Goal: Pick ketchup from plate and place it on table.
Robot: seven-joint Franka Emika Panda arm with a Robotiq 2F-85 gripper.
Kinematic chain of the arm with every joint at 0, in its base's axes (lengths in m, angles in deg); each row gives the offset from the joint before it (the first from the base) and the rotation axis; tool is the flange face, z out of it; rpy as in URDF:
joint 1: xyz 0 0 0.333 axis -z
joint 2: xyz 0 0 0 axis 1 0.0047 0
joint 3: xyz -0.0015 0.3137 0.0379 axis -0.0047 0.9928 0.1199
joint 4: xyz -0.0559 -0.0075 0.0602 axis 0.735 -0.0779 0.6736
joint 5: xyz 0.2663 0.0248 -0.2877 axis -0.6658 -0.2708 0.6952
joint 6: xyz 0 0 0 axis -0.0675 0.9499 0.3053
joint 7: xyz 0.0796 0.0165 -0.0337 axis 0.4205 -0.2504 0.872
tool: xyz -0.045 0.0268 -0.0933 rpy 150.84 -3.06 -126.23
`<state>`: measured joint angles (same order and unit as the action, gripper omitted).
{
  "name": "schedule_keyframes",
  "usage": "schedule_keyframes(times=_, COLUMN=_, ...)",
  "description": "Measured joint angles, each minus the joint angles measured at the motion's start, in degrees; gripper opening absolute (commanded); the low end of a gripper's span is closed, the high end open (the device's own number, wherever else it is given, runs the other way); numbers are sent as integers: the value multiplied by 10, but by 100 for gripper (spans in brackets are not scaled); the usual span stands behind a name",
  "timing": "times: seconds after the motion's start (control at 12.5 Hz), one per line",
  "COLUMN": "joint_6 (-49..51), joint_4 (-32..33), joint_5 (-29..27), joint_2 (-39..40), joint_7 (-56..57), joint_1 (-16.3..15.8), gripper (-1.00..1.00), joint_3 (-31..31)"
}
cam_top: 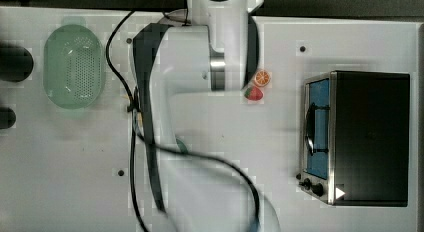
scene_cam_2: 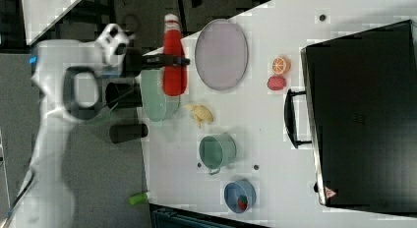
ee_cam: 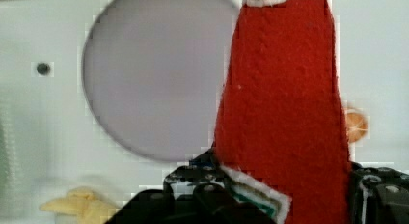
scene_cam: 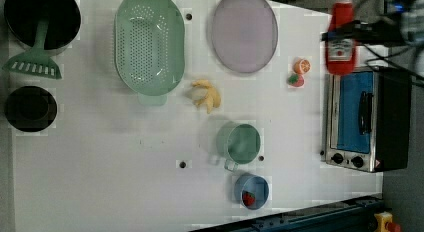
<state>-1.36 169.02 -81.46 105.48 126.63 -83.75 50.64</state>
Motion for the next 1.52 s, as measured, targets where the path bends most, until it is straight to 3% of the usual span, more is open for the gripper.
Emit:
schedule_keyframes(times=0.24, joint_6=2, joint_4=66, joint_5=-3, joint_2=-94, joint_7=0, joint_1=27, gripper=15, joint_3=-3)
schedule_keyframes(times=0.48, joint_6=3, joint_4=178, joint_5=-4, joint_2=-148, joint_7=0, joint_1=43, gripper=15, joint_3=-16)
schedule_keyframes(times=0.64, joint_6=-30, joint_4=251, joint_5=-1, joint_2=-145, joint_7=-1, joint_1=49, gripper=15, joint_3=-20)
schedule_keyframes(times=0.96, joint_6=-189, joint_4=393, joint_5=-3, joint_2=-111, joint_7=-10, joint_1=55, gripper=15, joint_3=-22)
schedule_keyframes(times=1.28, joint_6=-287, joint_4=461, joint_5=-4, joint_2=-68, joint_7=-26, joint_1=51, gripper=15, joint_3=-19)
schedule_keyframes(times=1.36, joint_6=-292, joint_4=464, joint_5=-5, joint_2=-60, joint_7=-27, joint_1=51, gripper=23, joint_3=-19)
schedule_keyframes(times=1.52, joint_6=-307, joint_4=468, joint_5=-8, joint_2=-54, joint_7=-30, joint_1=51, gripper=65, joint_3=-19)
